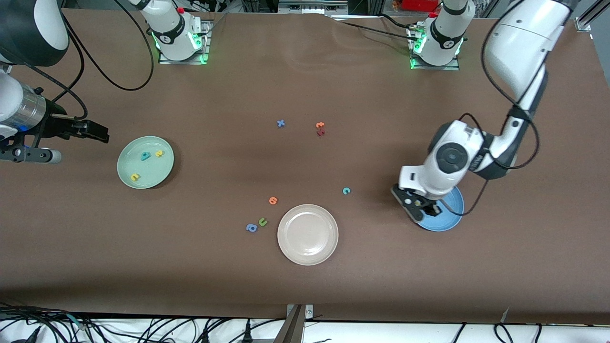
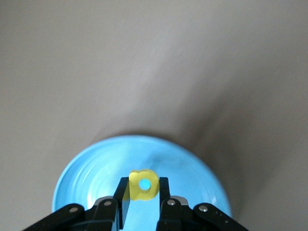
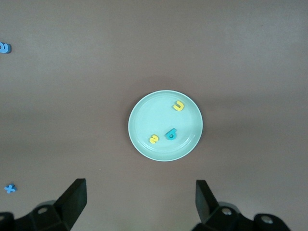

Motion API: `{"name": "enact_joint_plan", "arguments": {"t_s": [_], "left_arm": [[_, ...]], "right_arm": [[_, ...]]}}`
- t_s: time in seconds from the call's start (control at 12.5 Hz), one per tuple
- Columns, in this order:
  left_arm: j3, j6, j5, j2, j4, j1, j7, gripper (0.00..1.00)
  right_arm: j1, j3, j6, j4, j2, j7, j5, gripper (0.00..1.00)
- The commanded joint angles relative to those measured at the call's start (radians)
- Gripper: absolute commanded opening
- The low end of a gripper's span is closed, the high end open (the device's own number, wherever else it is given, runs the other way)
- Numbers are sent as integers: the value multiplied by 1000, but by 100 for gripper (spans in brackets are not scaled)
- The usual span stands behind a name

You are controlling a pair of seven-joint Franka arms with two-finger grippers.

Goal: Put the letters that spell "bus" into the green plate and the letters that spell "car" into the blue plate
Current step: 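Lower the yellow d onto the blue plate and open the left gripper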

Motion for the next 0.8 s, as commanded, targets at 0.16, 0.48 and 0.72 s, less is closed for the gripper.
{"name": "enact_joint_plan", "arguments": {"t_s": [0.16, 0.48, 0.72], "left_arm": [[-100, -29, 6, -35, -43, 60, 14, 100], [-167, -29, -86, -30, -29, -21, -221, 100], [-166, -23, -69, 40, 41, -133, -464, 100]], "right_arm": [[-19, 17, 0, -27, -28, 7, -14, 100], [-19, 17, 1, -27, -28, 7, -14, 100], [-19, 16, 1, -27, -28, 7, -14, 100]]}}
